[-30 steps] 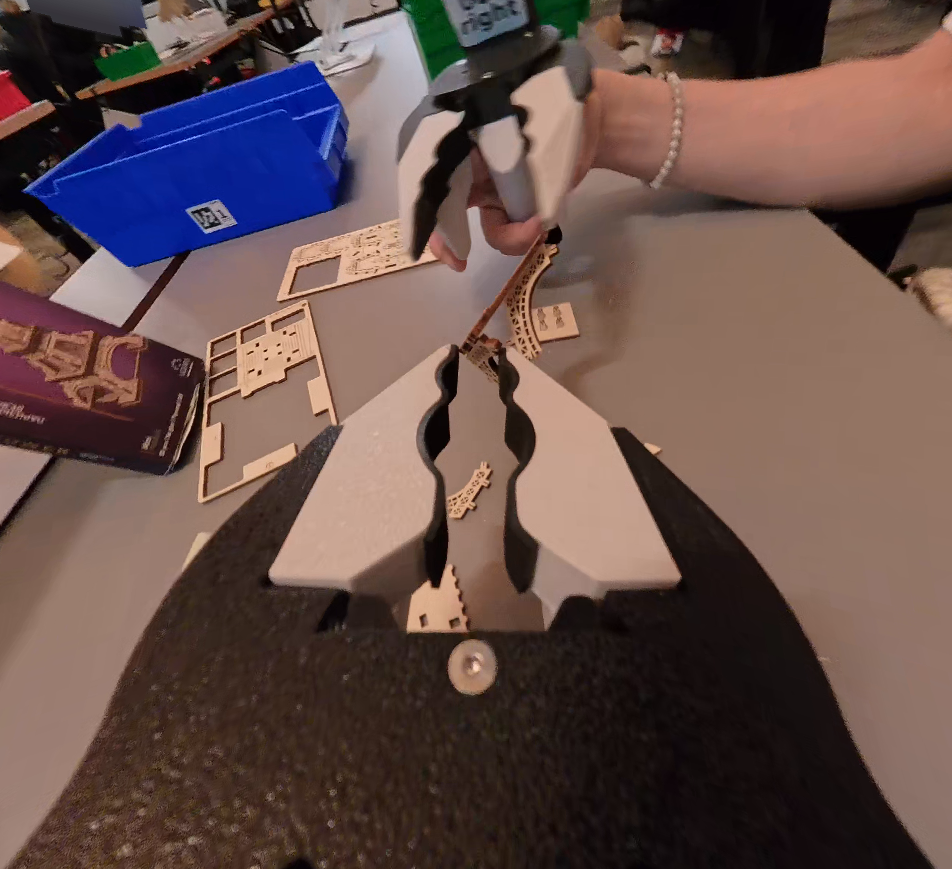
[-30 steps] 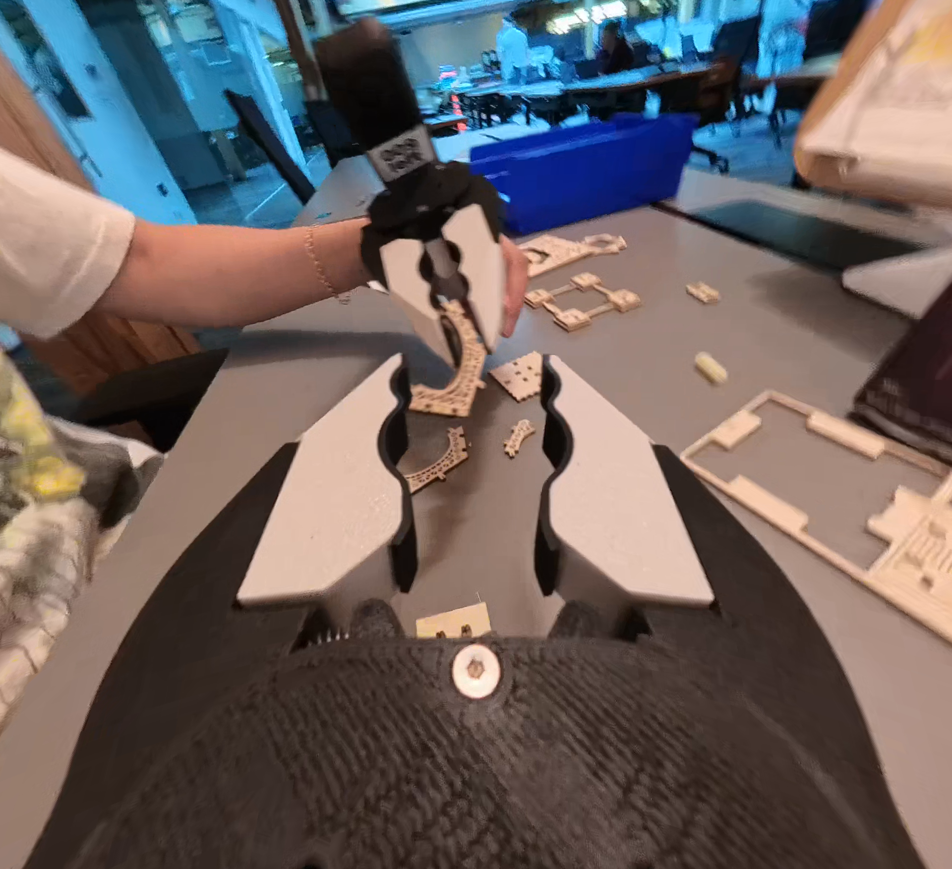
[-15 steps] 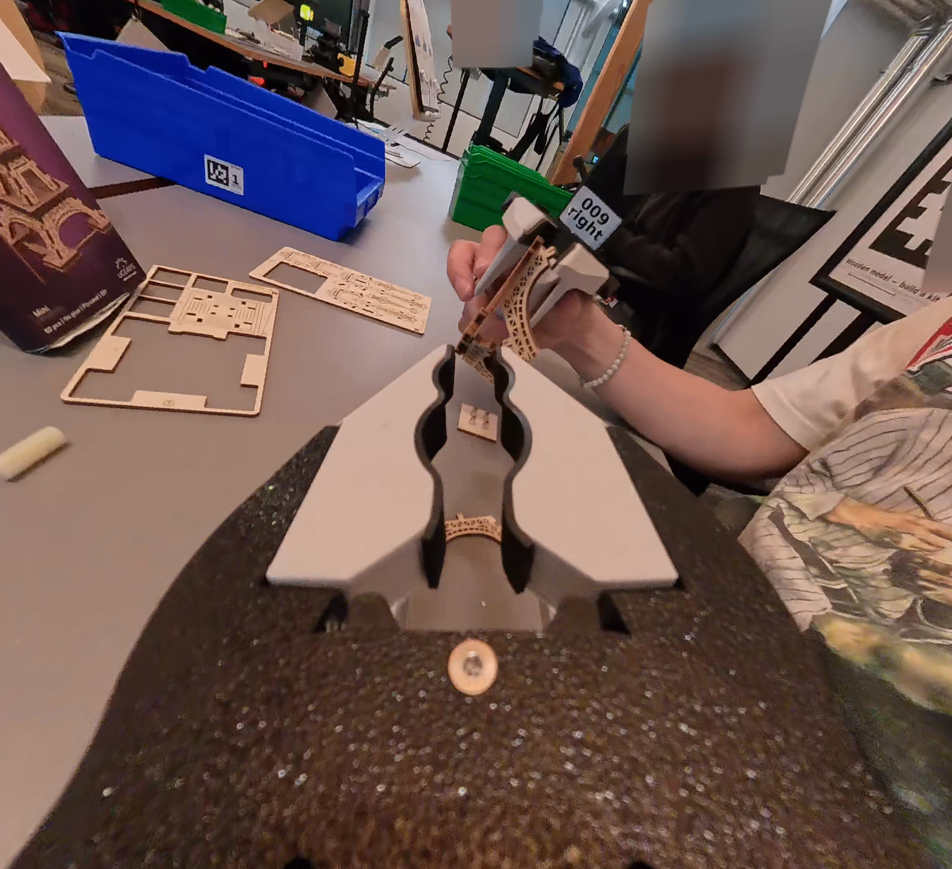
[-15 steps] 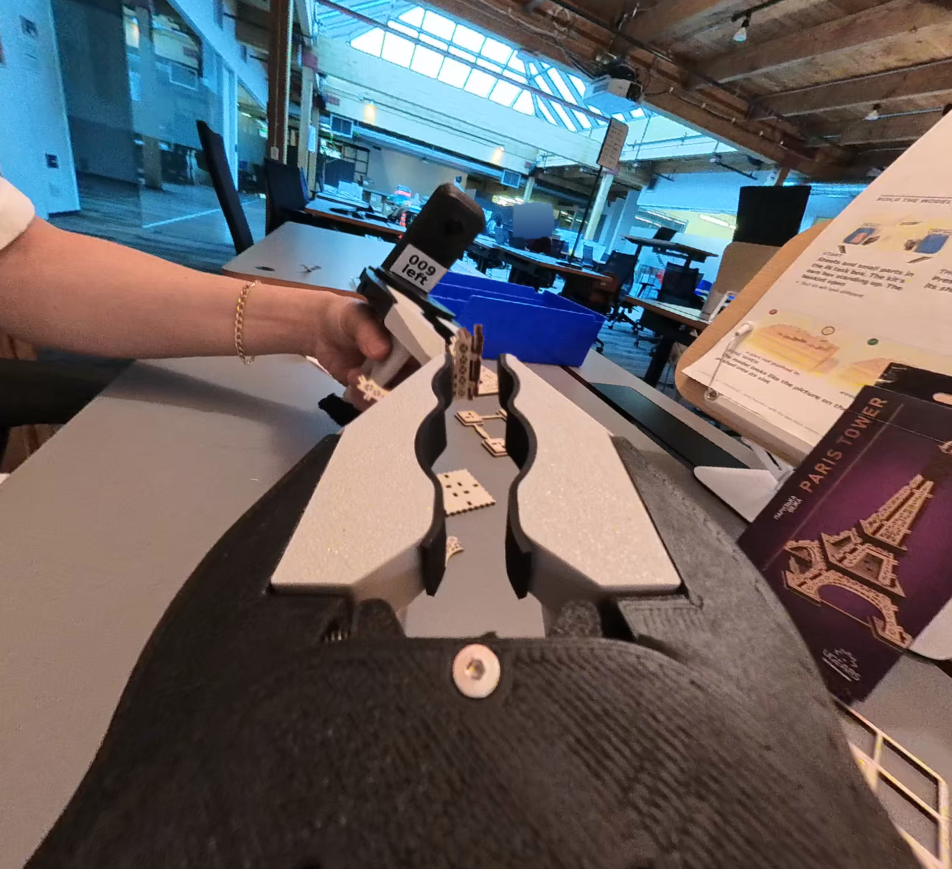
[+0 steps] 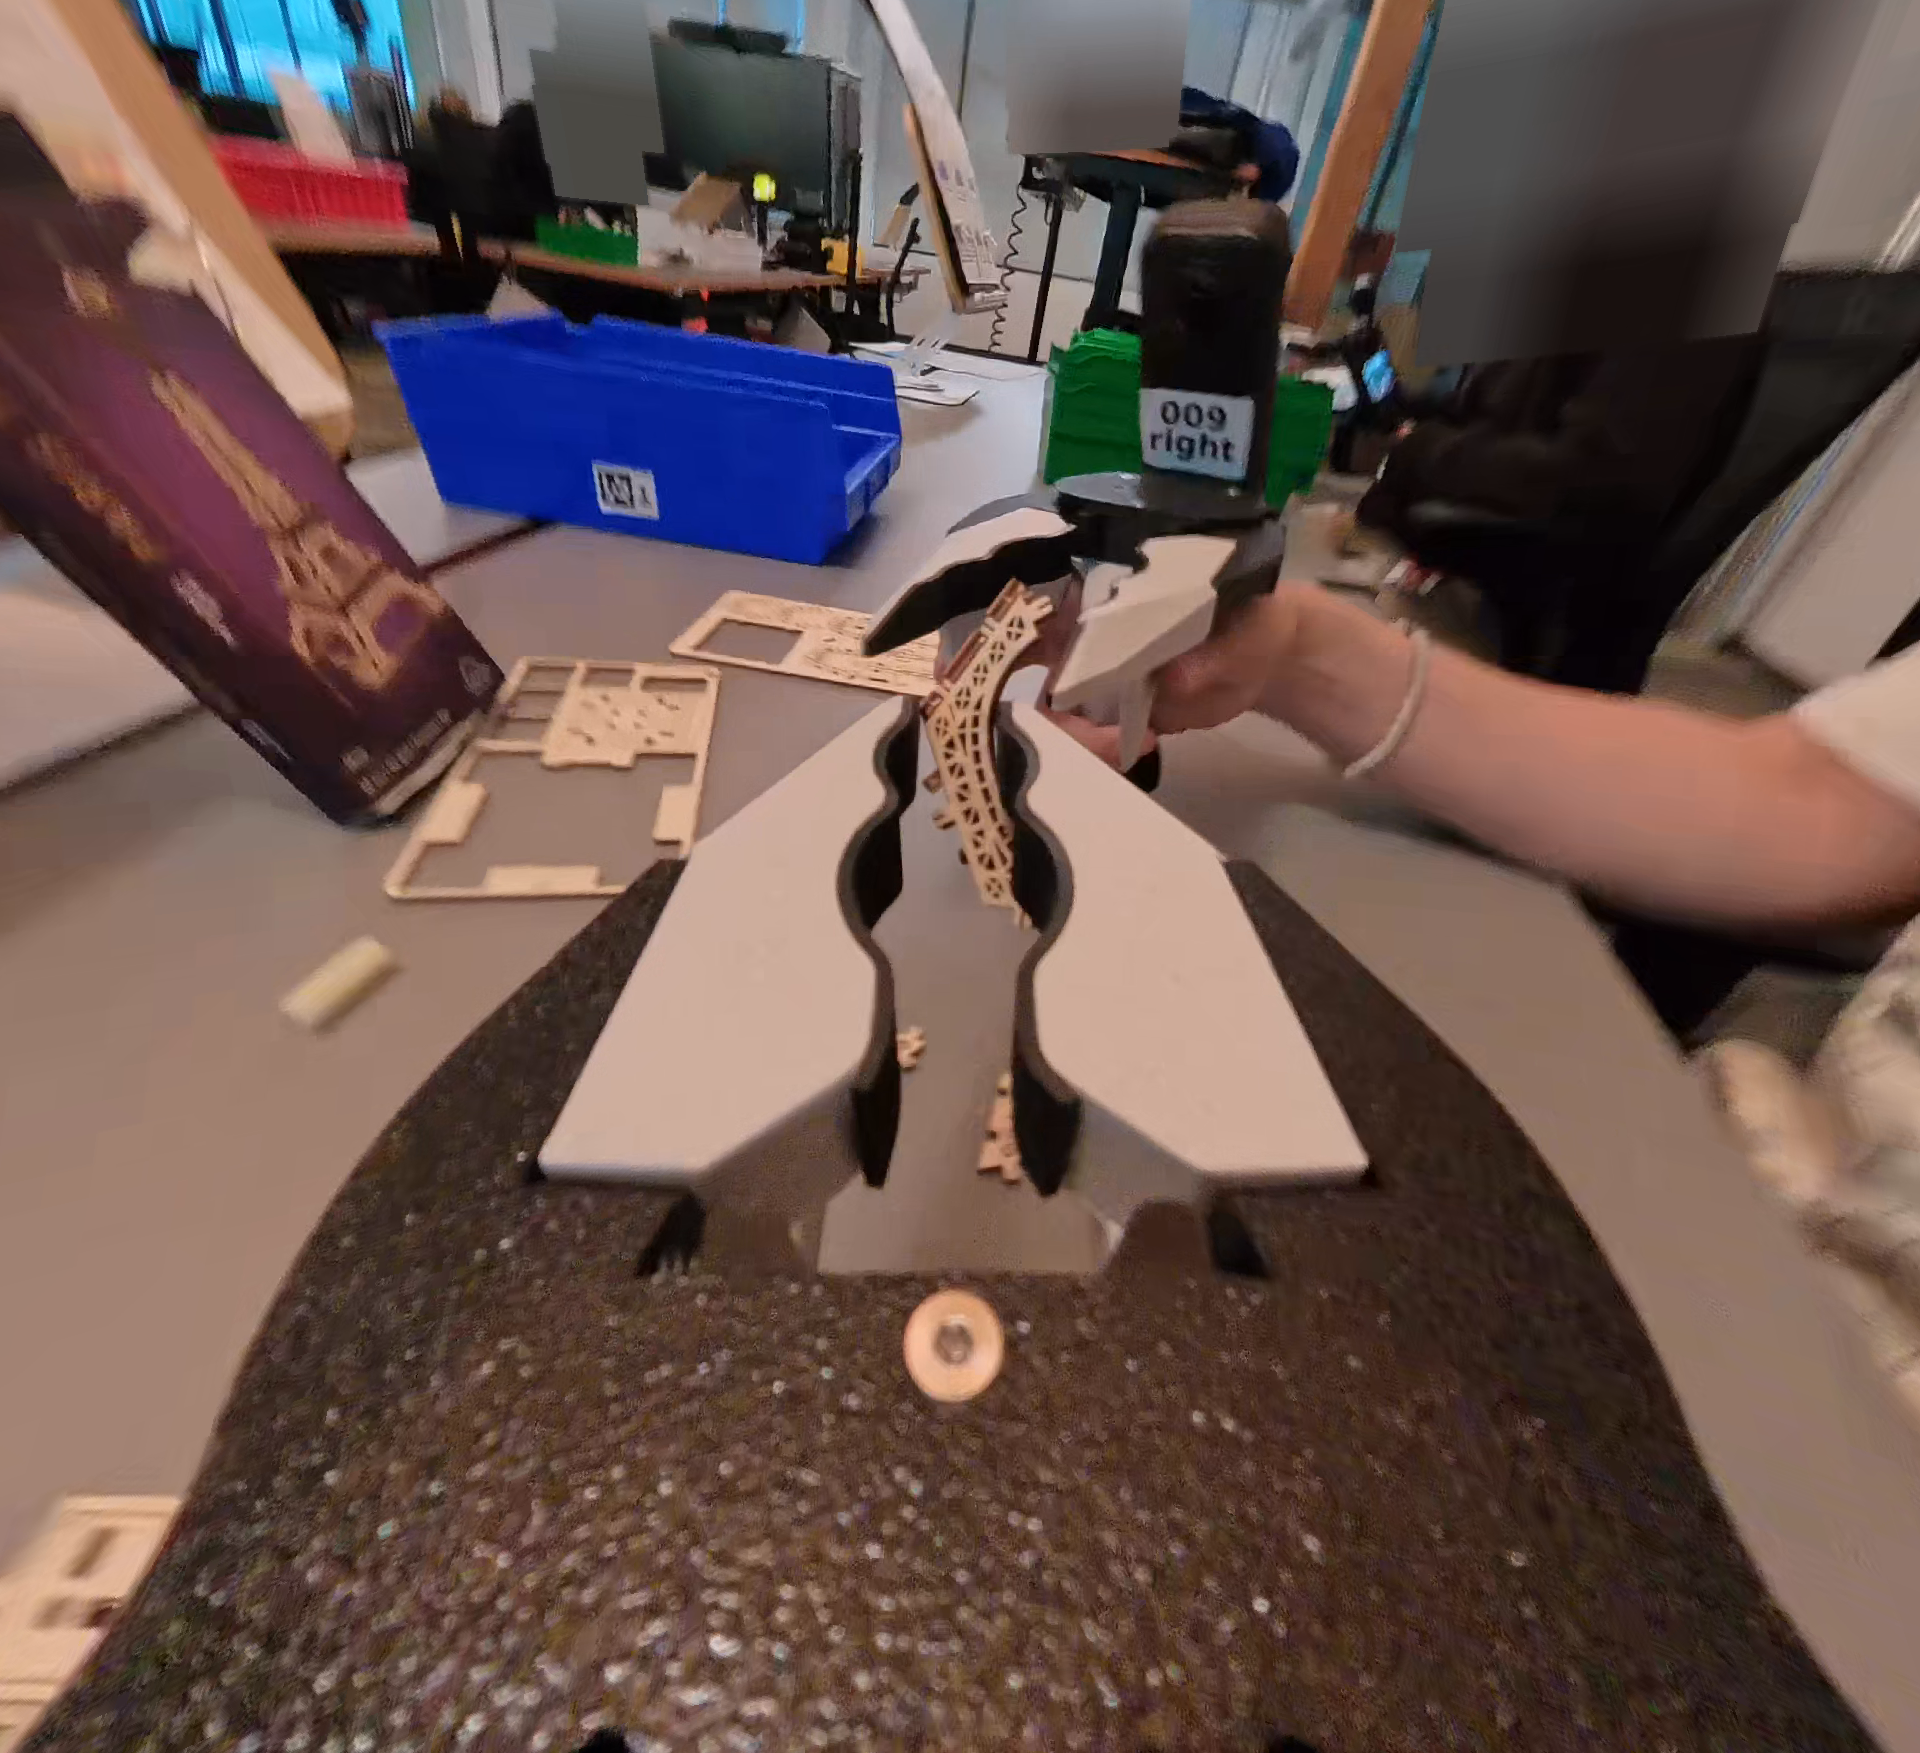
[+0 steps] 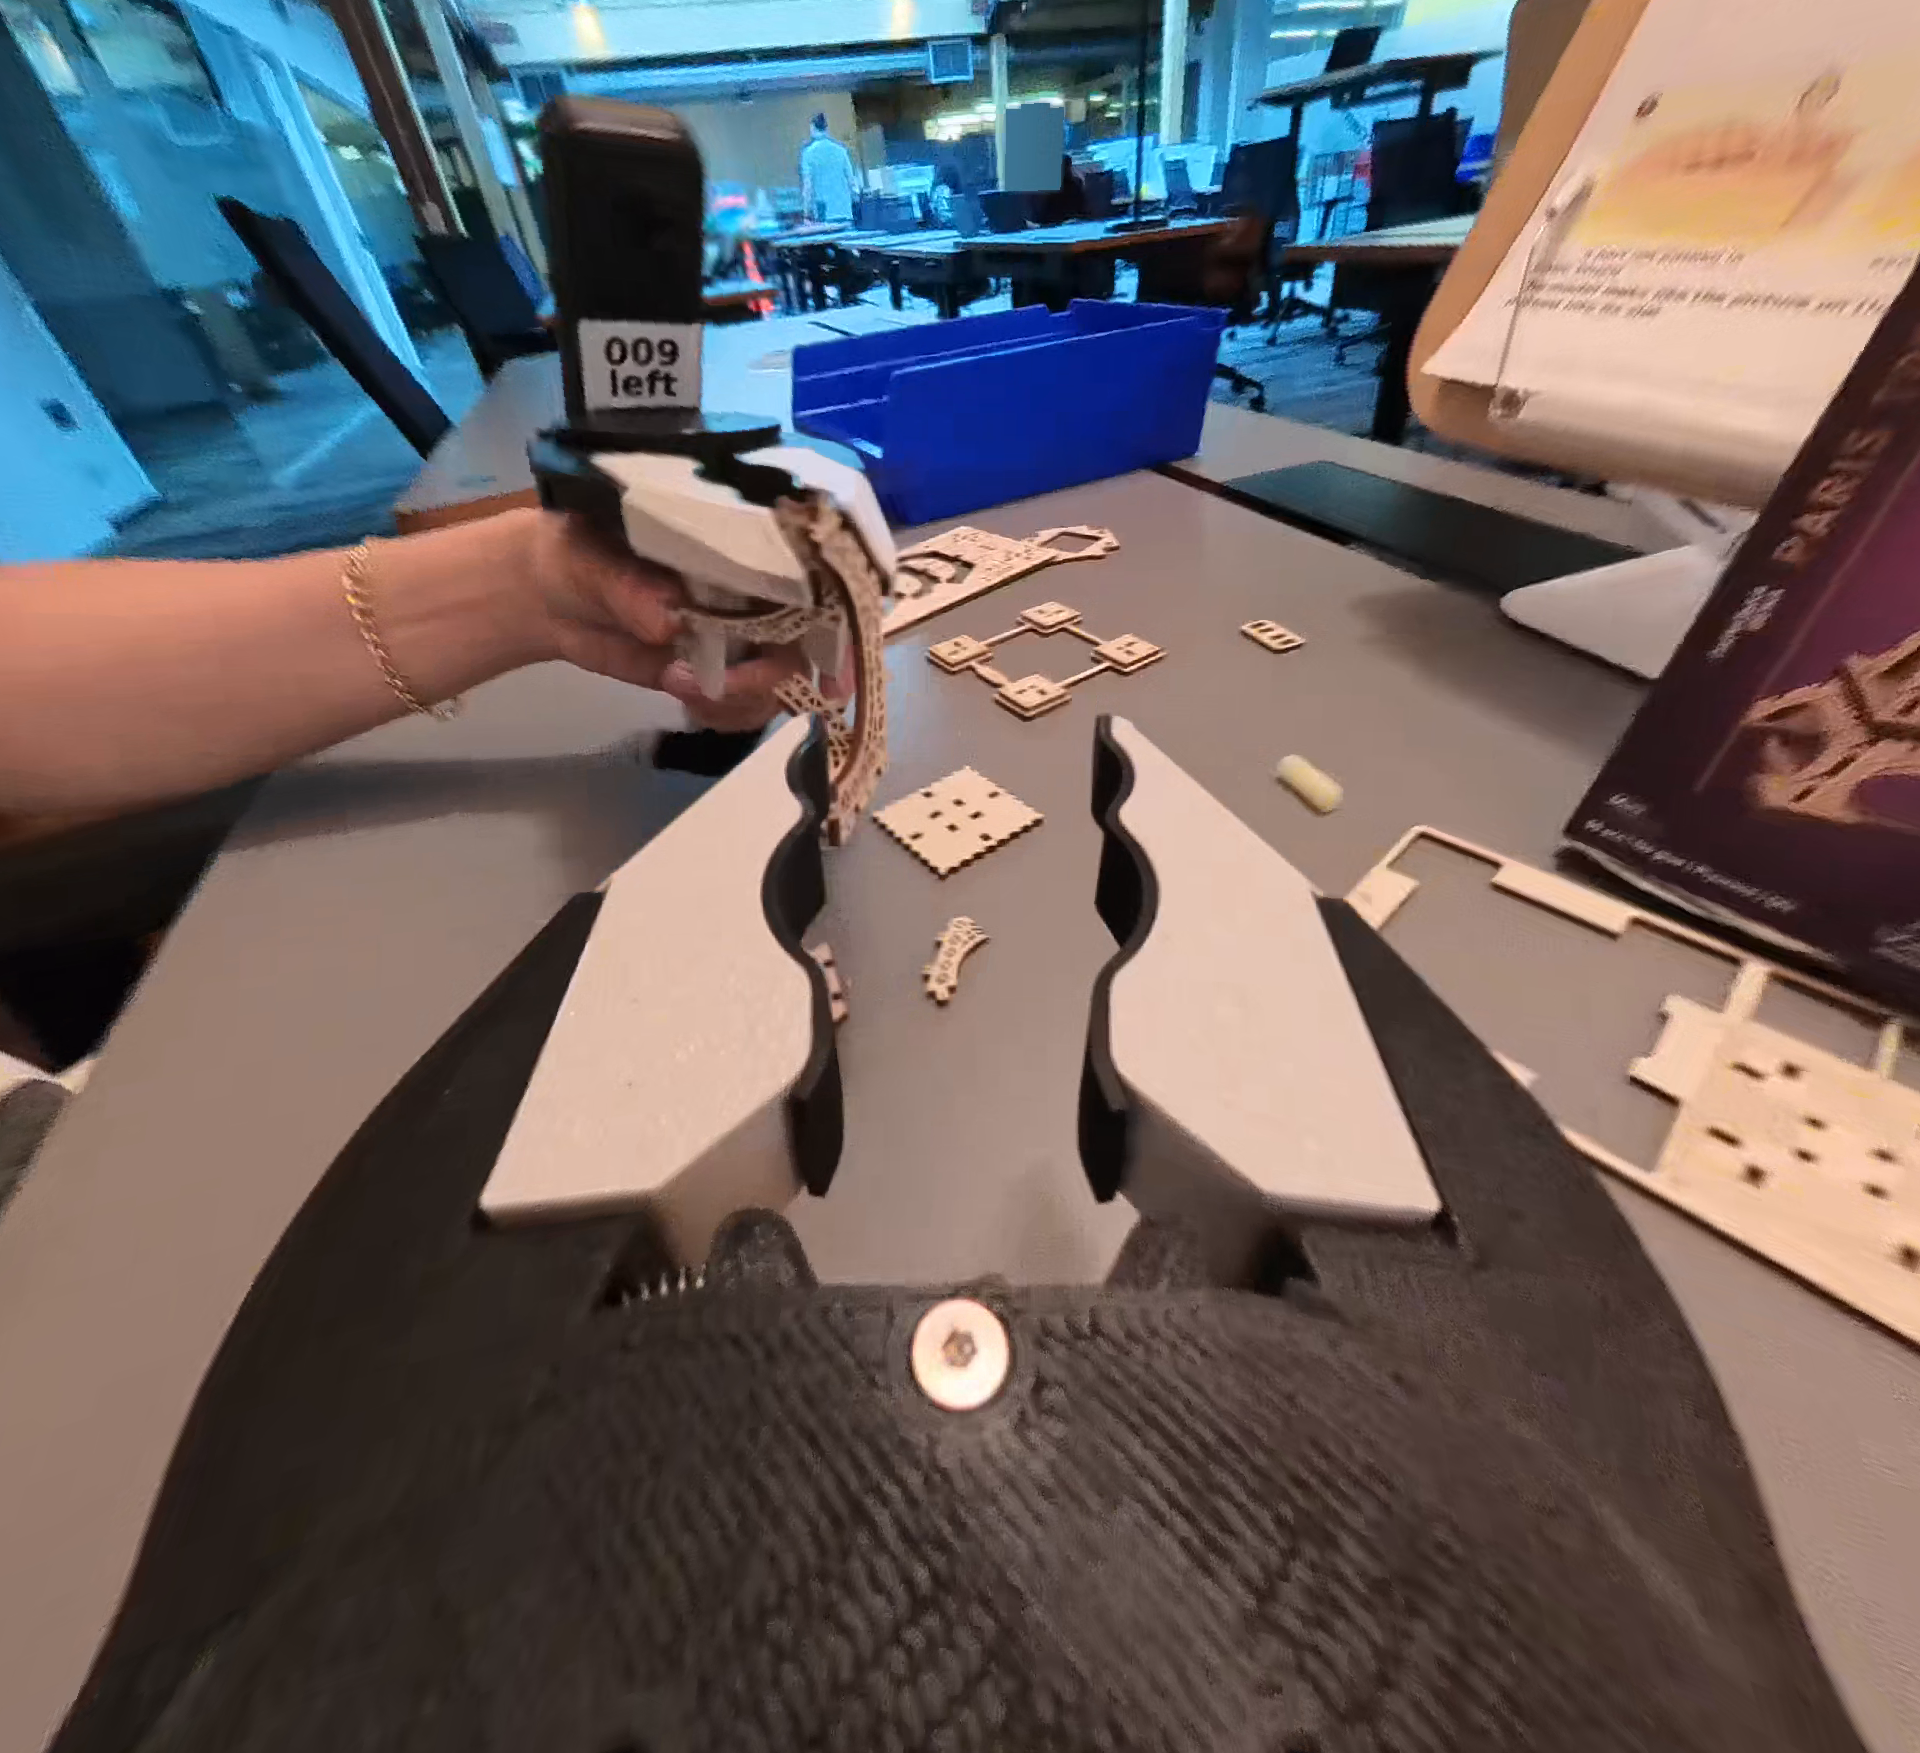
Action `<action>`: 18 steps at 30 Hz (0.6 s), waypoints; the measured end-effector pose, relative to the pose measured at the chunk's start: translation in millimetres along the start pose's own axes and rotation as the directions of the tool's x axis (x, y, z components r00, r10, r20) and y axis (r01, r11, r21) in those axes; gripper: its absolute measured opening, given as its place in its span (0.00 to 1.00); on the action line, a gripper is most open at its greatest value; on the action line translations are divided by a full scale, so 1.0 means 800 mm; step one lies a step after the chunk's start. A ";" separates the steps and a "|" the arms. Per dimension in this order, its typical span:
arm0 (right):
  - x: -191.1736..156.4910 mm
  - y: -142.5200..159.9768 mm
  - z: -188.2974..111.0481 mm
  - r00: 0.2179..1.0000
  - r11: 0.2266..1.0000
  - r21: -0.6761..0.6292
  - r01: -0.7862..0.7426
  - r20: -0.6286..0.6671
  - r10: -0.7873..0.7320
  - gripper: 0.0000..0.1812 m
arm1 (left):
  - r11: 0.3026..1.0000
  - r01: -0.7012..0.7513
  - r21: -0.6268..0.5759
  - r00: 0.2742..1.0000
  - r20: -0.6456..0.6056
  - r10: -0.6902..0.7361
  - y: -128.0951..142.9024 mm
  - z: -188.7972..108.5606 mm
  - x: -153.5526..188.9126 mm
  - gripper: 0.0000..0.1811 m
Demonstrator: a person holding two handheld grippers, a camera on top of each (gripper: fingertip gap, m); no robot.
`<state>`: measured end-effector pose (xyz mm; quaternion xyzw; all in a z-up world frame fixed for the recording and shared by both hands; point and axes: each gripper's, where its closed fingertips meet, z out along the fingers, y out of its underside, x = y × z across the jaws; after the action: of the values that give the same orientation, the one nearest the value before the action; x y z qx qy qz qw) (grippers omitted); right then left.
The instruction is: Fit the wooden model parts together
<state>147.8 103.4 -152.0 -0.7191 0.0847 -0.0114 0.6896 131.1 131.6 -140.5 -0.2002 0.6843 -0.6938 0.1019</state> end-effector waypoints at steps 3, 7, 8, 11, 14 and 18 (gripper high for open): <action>-0.006 0.000 0.001 1.000 1.000 0.006 0.000 0.028 0.000 0.28 | 0.979 -0.120 -0.167 0.991 0.044 0.129 0.029 0.001 -0.011 0.06; -0.012 0.004 0.003 0.994 0.995 -0.016 0.102 0.029 -0.102 0.23 | 0.941 -0.205 -0.268 0.976 0.022 0.219 0.048 0.006 -0.006 0.06; -0.014 0.009 0.006 0.990 0.990 -0.036 0.135 0.035 -0.134 0.22 | 0.933 -0.219 -0.284 0.972 0.018 0.234 0.050 0.008 -0.005 0.06; -0.019 0.018 0.013 0.977 0.974 -0.081 0.212 0.038 -0.209 0.16 | 0.919 -0.252 -0.304 0.963 0.012 0.269 0.051 0.012 -0.001 0.06; -0.021 0.027 0.017 0.964 0.956 -0.124 0.266 0.041 -0.263 0.14 | 0.932 -0.242 -0.268 0.967 0.009 0.254 0.043 0.016 0.004 0.06; -0.019 0.034 0.019 0.955 0.941 -0.160 0.297 0.034 -0.295 0.10 | 0.952 -0.208 -0.225 0.975 0.036 0.221 0.035 0.016 0.000 0.06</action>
<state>132.3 119.2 -178.2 -0.7777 -0.0271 -0.1045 0.6193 132.4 118.8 -168.3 -0.1556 0.7710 -0.5924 0.1745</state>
